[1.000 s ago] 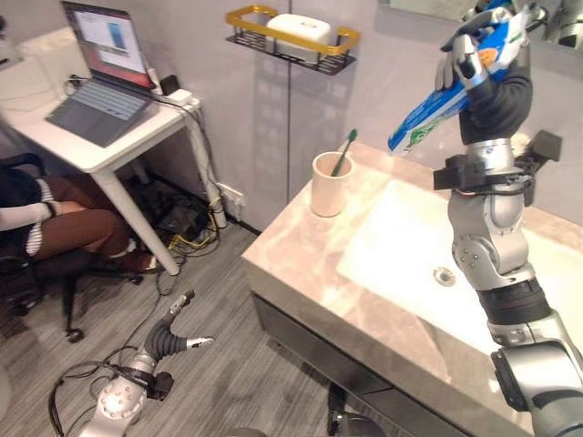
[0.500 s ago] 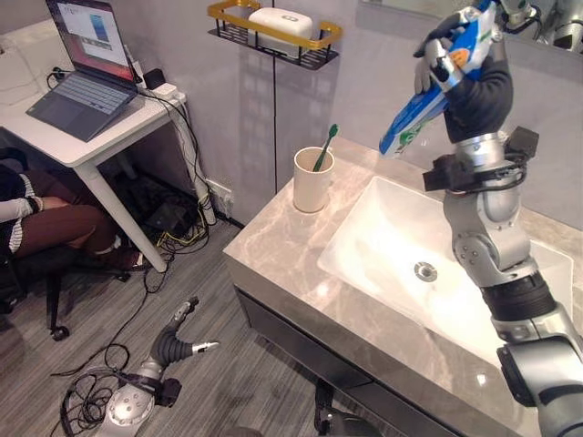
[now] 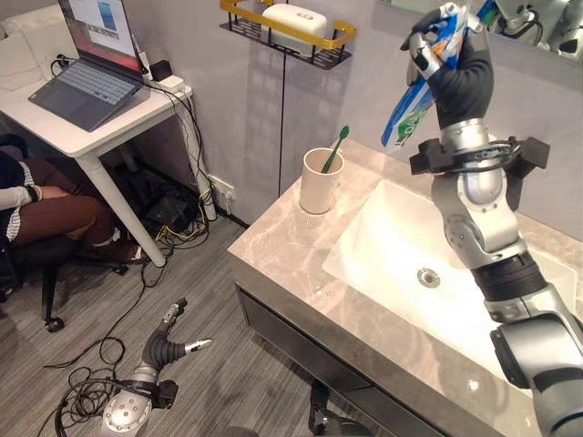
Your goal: Put brush and paste in cup on sink, flatten towel.
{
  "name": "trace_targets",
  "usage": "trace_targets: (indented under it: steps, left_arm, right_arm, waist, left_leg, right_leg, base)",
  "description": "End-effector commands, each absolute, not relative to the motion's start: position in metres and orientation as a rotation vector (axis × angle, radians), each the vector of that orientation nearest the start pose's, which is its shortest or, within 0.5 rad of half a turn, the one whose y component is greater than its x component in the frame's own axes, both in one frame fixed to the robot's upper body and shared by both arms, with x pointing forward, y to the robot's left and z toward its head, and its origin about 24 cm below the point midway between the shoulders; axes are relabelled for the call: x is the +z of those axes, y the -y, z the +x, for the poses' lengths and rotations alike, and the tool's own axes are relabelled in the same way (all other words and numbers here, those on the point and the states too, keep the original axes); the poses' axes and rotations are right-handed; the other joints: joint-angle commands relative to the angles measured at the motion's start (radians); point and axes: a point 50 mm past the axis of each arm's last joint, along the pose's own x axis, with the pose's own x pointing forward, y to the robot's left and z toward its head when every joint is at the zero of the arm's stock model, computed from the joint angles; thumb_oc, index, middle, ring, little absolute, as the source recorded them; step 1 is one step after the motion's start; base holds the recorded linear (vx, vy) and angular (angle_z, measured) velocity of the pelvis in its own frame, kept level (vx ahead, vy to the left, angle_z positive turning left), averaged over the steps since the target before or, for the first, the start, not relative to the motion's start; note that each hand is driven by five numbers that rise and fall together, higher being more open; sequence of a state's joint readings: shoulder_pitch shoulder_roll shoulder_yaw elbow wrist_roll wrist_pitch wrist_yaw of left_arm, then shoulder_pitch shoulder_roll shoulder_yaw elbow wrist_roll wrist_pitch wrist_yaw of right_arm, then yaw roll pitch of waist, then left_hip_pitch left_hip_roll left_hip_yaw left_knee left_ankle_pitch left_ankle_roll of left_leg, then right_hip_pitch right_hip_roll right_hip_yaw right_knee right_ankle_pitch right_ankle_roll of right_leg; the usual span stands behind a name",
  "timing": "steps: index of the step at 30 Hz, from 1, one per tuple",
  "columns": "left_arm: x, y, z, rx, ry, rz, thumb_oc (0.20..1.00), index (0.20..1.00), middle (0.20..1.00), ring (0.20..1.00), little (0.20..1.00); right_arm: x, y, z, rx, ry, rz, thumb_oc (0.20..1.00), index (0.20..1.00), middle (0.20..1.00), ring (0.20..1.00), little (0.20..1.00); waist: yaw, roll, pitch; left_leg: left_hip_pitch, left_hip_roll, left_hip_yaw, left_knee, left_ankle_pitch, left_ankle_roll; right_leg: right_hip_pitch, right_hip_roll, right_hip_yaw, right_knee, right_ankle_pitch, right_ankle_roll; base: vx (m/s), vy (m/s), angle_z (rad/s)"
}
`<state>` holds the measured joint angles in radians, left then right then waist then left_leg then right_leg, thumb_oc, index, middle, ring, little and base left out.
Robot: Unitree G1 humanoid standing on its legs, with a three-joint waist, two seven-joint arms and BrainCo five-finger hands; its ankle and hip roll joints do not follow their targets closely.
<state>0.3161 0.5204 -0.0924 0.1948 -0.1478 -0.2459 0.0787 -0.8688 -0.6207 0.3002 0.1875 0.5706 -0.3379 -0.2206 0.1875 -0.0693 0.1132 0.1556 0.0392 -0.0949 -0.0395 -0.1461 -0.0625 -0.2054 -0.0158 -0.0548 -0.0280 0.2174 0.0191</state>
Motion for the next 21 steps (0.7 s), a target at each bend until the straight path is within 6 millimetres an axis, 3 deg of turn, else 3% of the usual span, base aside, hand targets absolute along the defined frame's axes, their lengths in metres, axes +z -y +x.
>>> trace_targets:
  steps: [1, 6, 21]
  left_arm:
    - [0.008, -0.263, 0.174, 0.03, -0.141, 0.431, 1.0, 1.0, 1.0, 1.0, 1.0]
    - [0.009, -0.266, 0.171, 0.065, -0.137, 0.456, 1.0, 1.0, 1.0, 1.0, 1.0]
    - [0.011, -0.262, 0.174, 0.06, -0.11, 0.477, 1.0, 1.0, 1.0, 1.0, 1.0]
  right_arm:
    - [0.348, 0.155, 0.325, 0.108, 1.057, -0.039, 0.2, 0.2, 0.2, 0.2, 0.2]
    - [0.349, 0.153, 0.333, 0.055, 1.036, -0.102, 0.2, 0.2, 0.2, 0.2, 0.2]
    - [0.348, 0.149, 0.348, -0.005, 0.983, -0.067, 0.2, 0.2, 0.2, 0.2, 0.2]
  waist:
    - [0.043, -0.011, -0.014]
    - [0.062, -0.011, -0.01]
    - [0.092, -0.002, -0.003]
  left_leg:
    - [0.032, -0.078, -0.004, -0.048, 0.046, 0.065]
    - [0.025, -0.073, -0.019, -0.048, 0.048, 0.065]
    - [0.003, -0.061, -0.071, -0.048, 0.053, 0.06]
  right_leg:
    - [0.084, -0.053, 0.027, 0.06, -0.073, 0.099]
    - [0.076, -0.055, 0.014, 0.073, -0.082, 0.096]
    - [0.072, -0.063, -0.032, 0.09, -0.107, 0.097]
  base:
    - [0.0, -0.016, 0.15]
    - [0.01, -0.017, 0.05]
    - [0.03, -0.011, 0.14]
